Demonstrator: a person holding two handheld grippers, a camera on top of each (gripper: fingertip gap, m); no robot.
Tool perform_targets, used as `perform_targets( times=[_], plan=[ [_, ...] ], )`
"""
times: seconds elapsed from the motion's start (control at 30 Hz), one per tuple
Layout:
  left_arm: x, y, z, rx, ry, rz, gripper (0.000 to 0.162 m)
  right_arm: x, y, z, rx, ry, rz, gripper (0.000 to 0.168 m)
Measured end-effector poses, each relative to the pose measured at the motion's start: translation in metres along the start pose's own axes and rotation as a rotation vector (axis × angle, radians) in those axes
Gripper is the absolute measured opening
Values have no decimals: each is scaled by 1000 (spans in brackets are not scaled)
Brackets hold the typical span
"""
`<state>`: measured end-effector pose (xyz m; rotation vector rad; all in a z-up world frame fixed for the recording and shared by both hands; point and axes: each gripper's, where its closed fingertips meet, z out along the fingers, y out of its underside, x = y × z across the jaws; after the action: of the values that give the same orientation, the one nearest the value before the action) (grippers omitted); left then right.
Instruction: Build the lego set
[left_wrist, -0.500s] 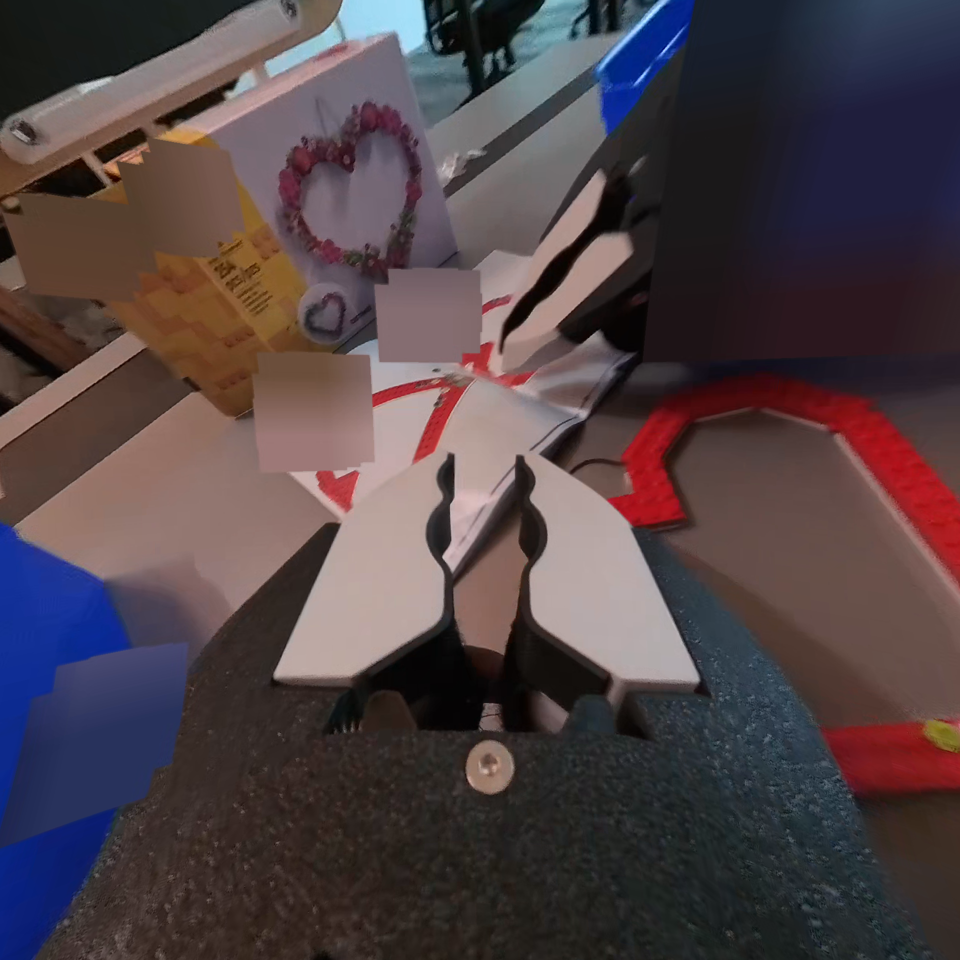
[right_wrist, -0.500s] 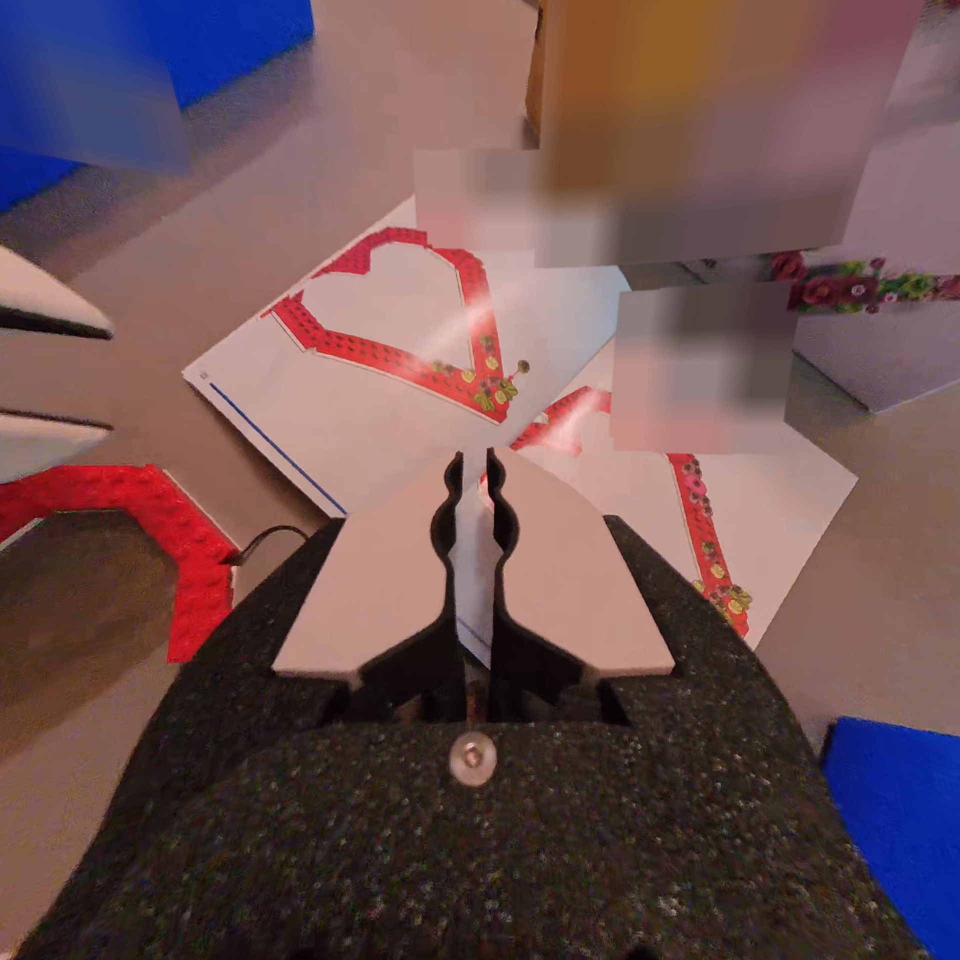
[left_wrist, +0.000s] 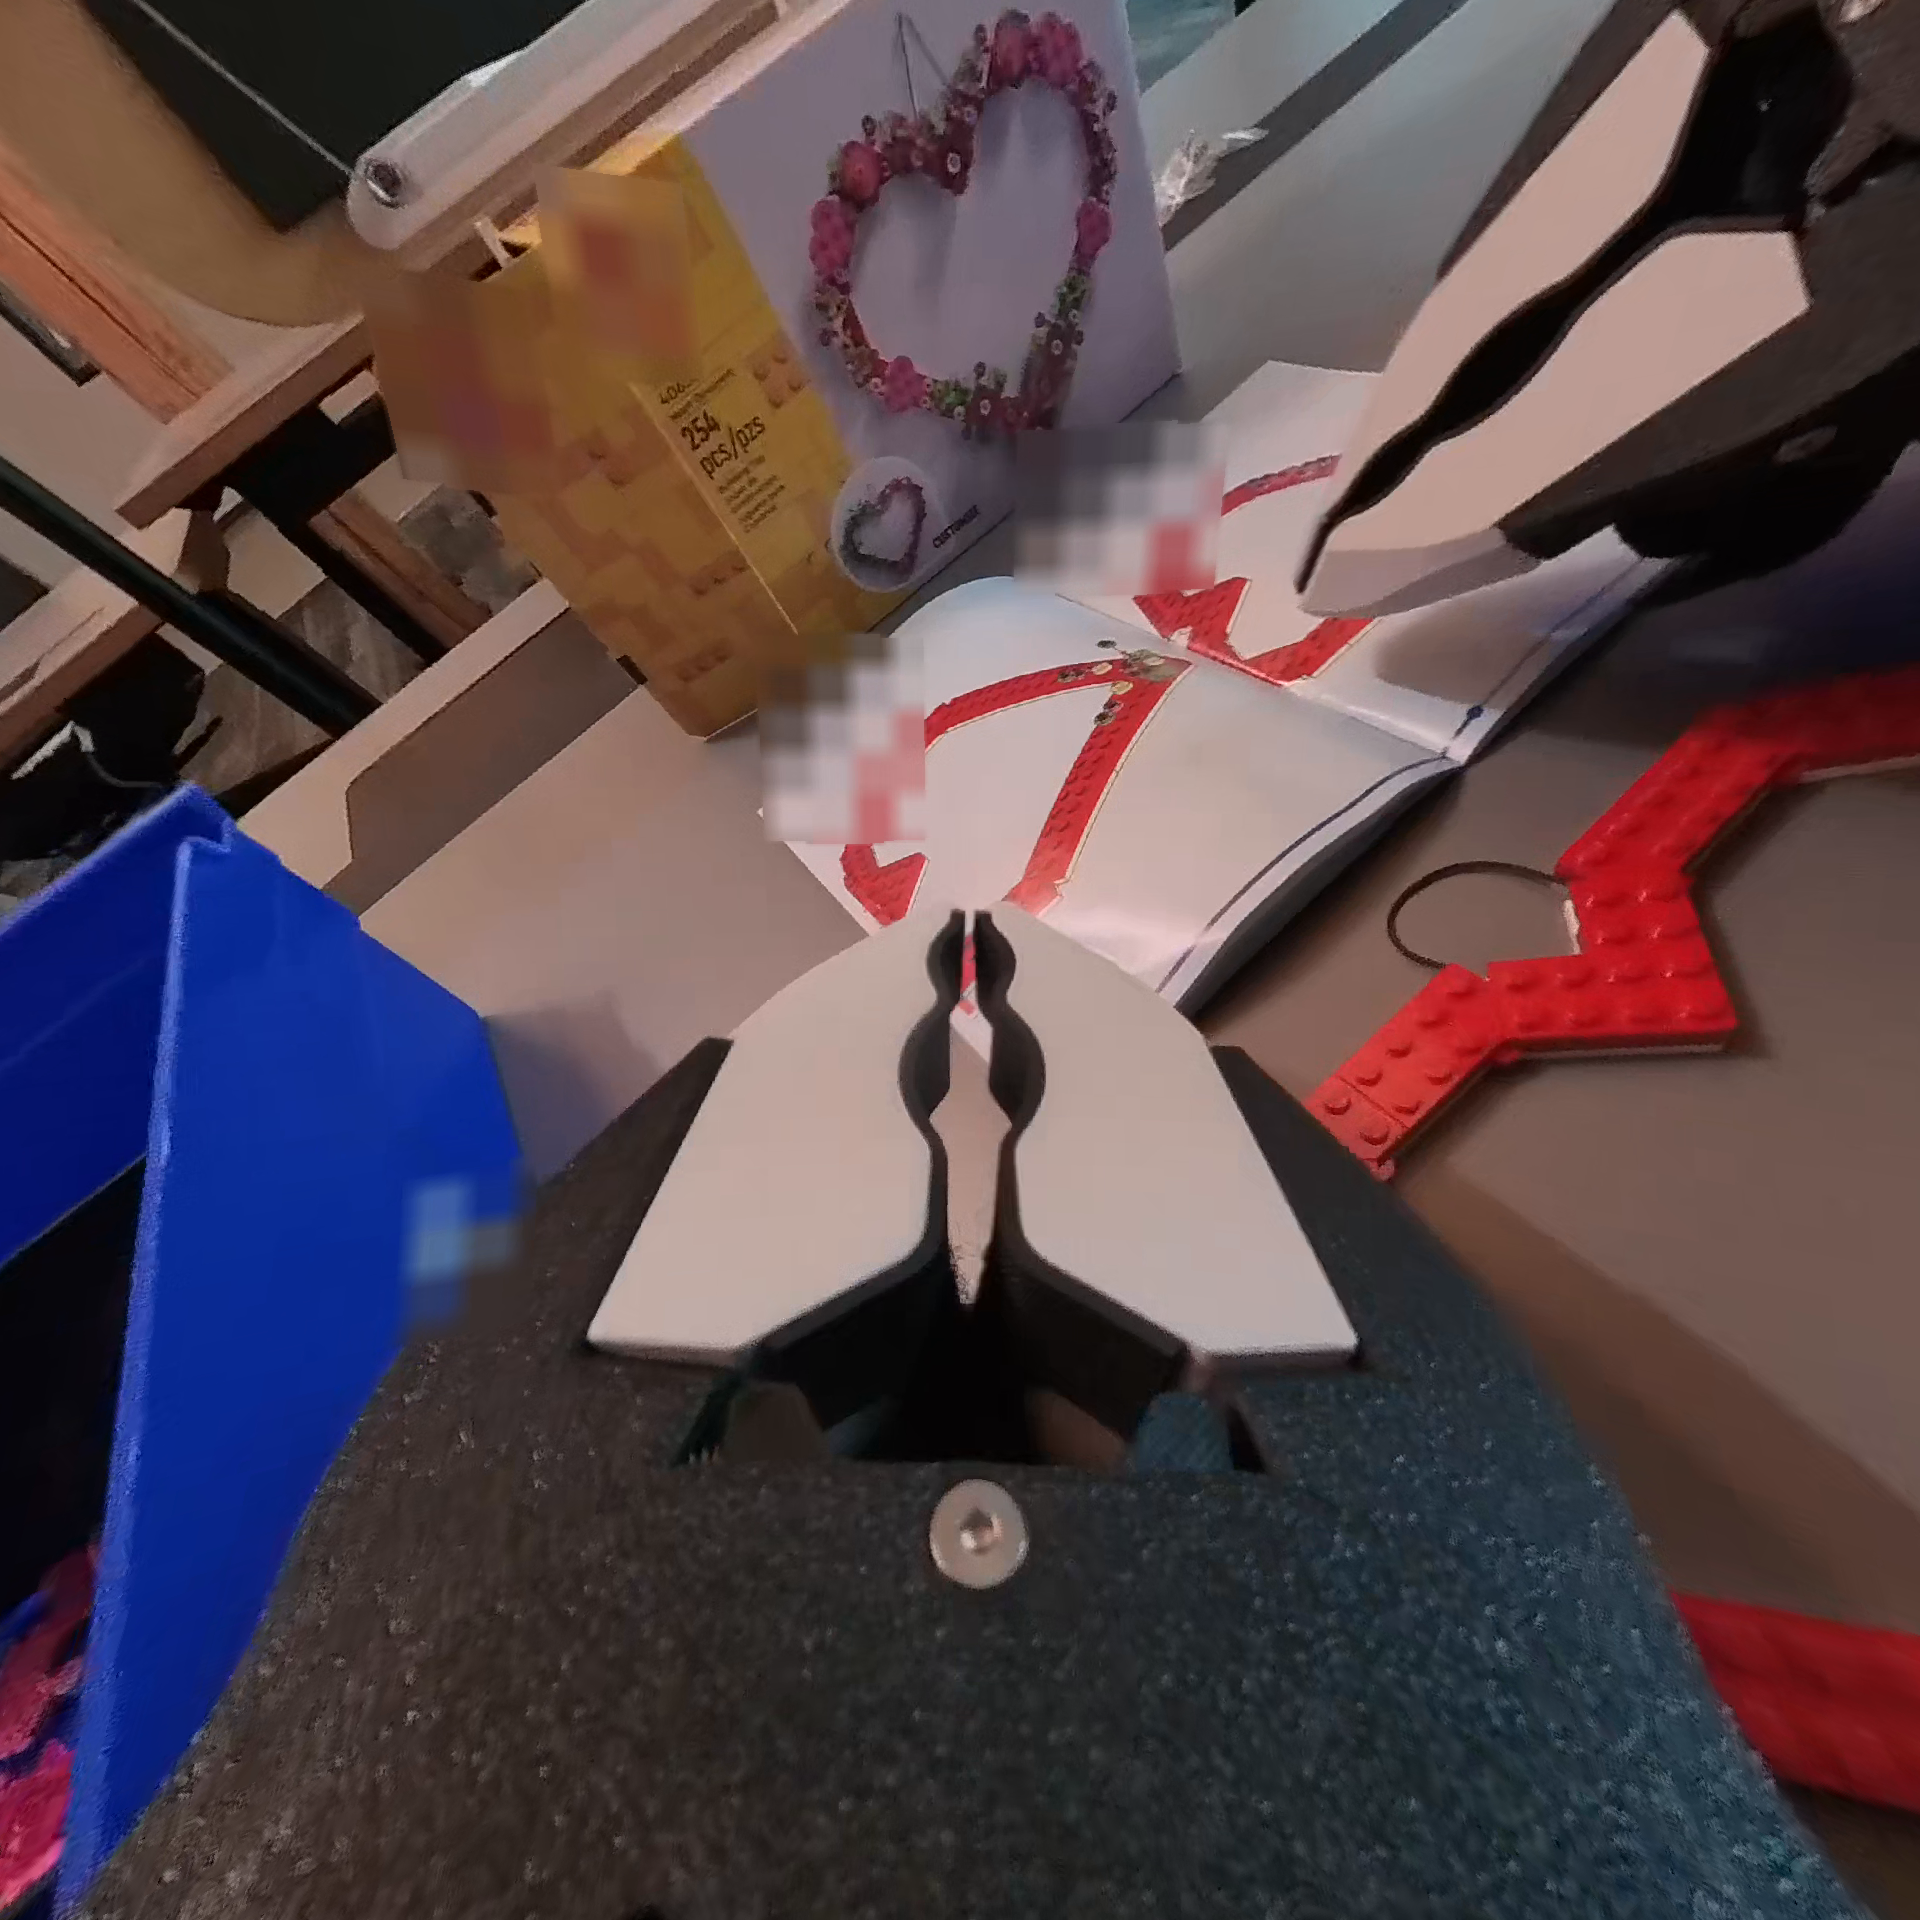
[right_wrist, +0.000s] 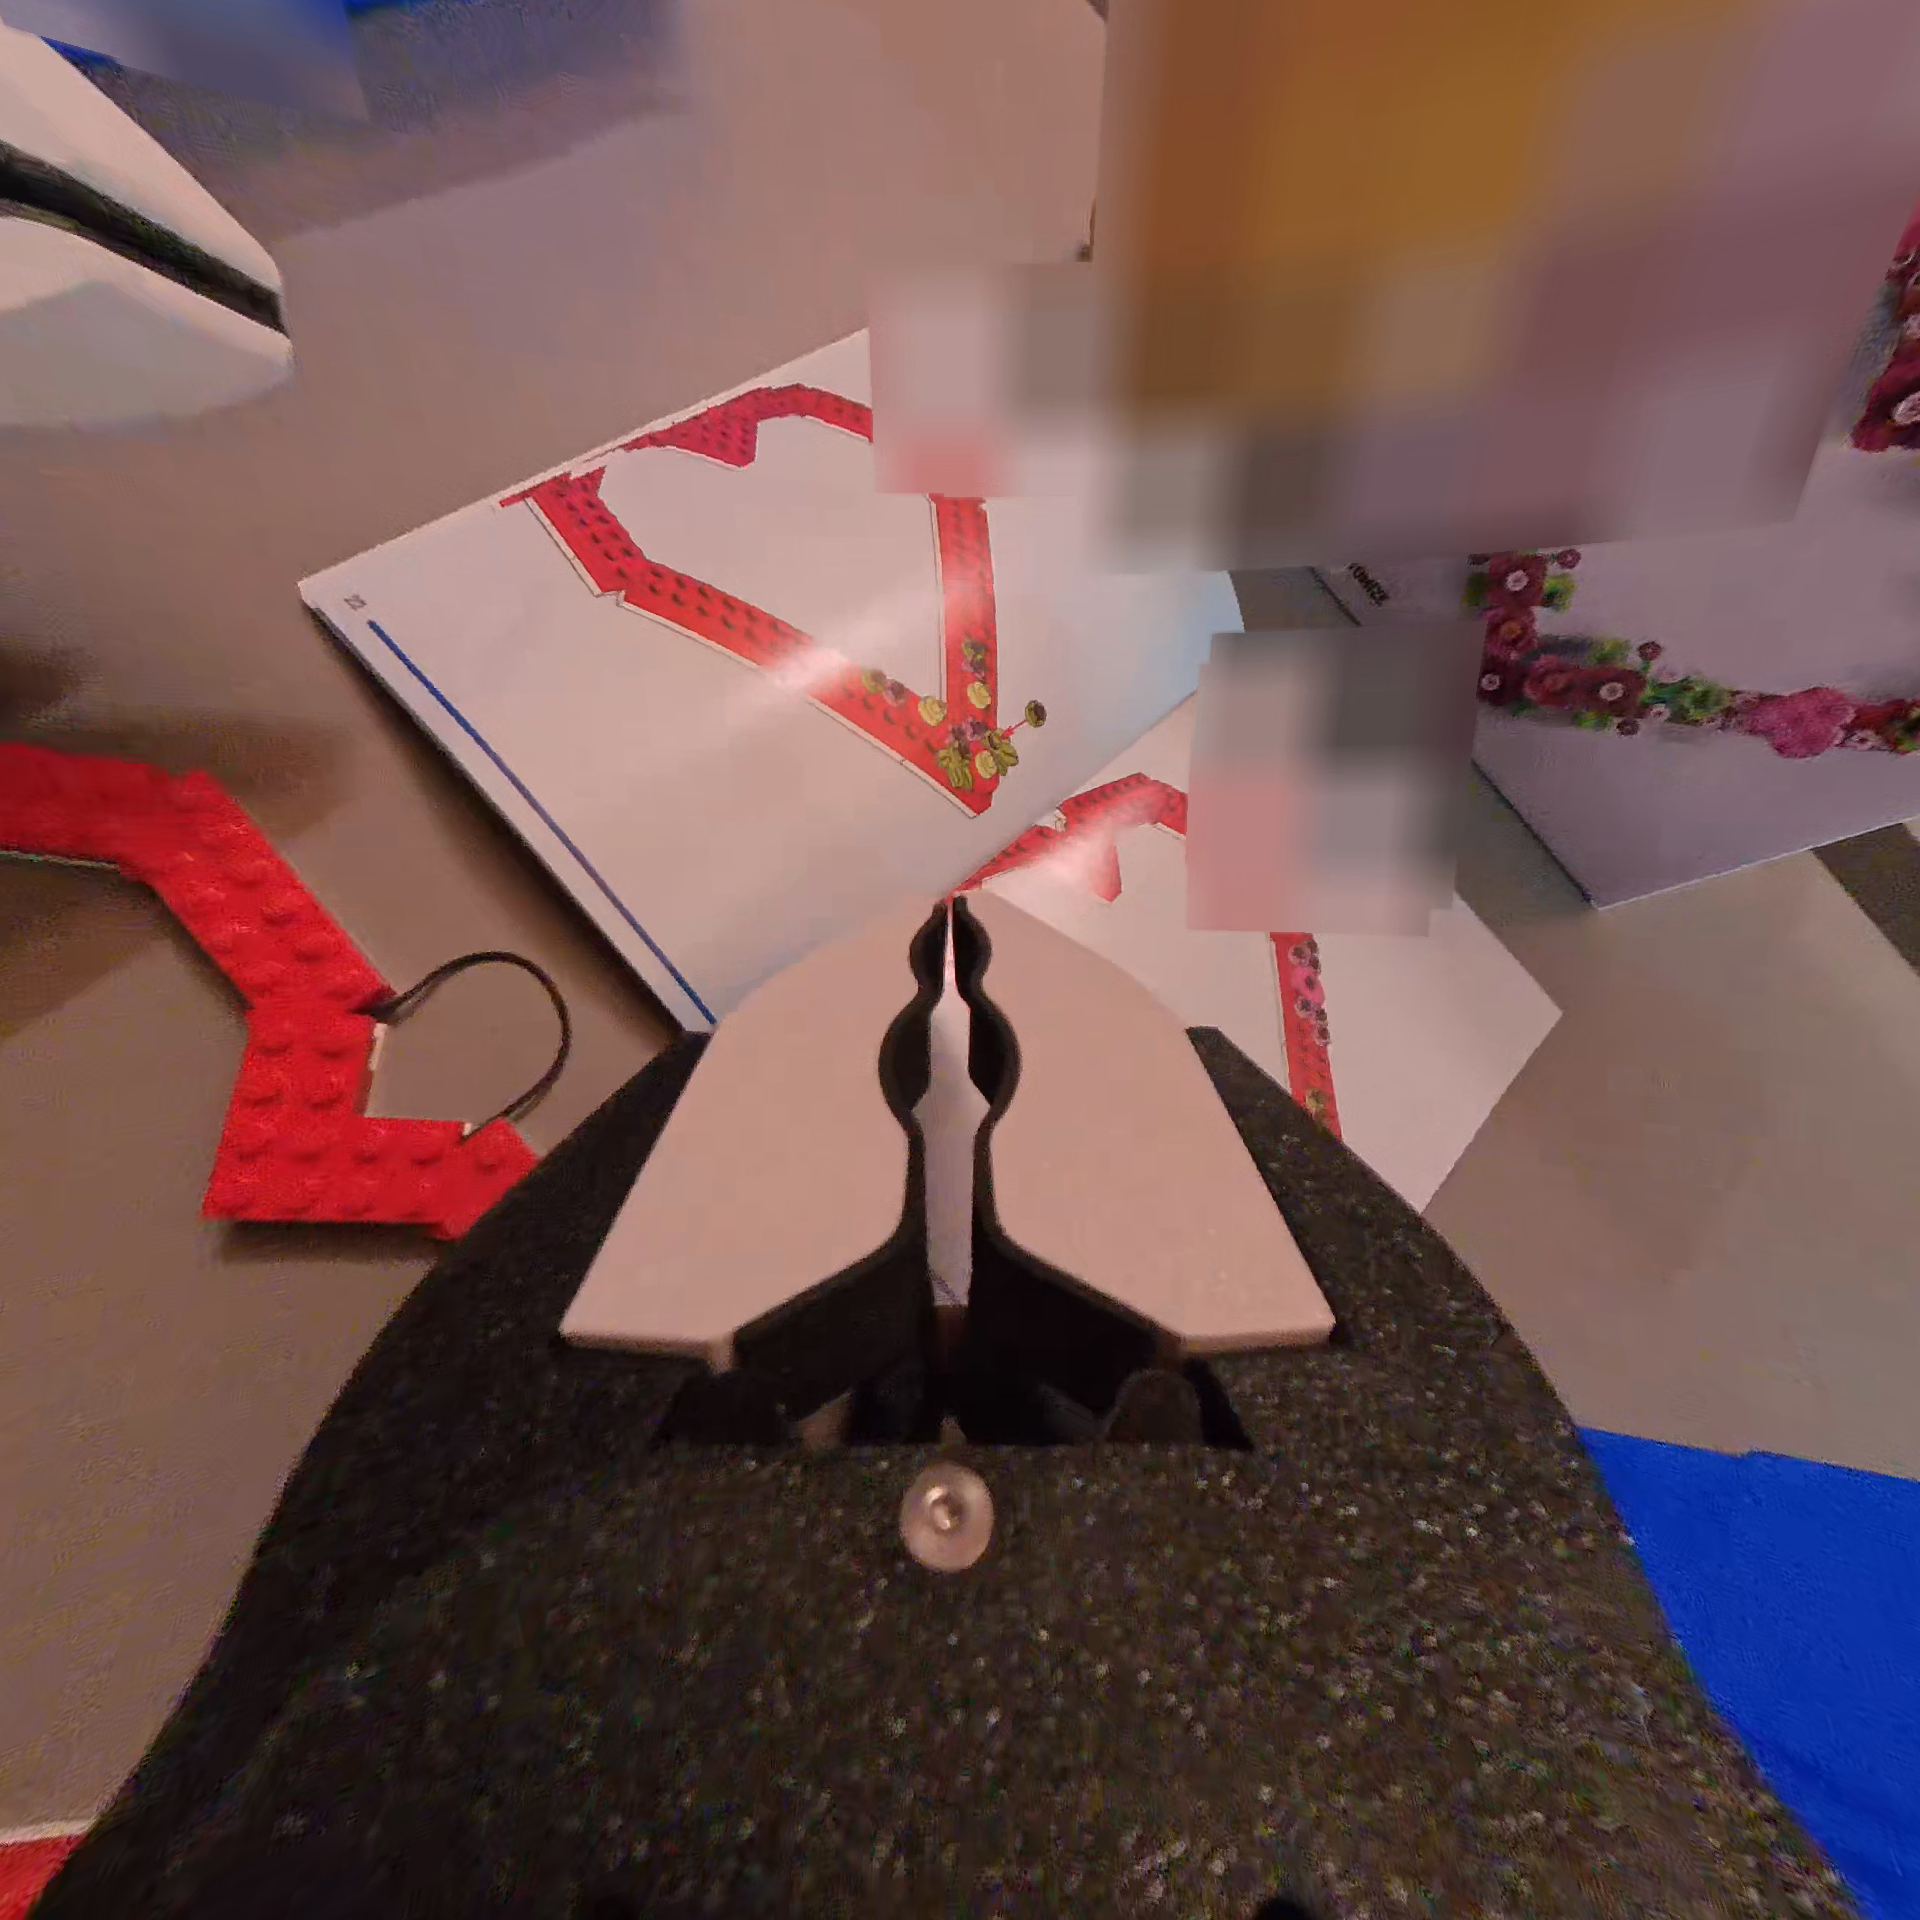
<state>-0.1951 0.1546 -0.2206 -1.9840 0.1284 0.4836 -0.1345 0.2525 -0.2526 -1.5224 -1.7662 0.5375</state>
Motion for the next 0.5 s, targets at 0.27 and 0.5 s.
perform_targets(
  times=[0.27, 0.5],
  plan=[
    [9, -2, -1, 10, 110, -154, 3, -11, -11, -7, 91, -149, 105, 0],
    [14, -13, -7, 67, 192, -243, 3, -14, -18, -12, 121, -164, 114, 8]
  ],
)
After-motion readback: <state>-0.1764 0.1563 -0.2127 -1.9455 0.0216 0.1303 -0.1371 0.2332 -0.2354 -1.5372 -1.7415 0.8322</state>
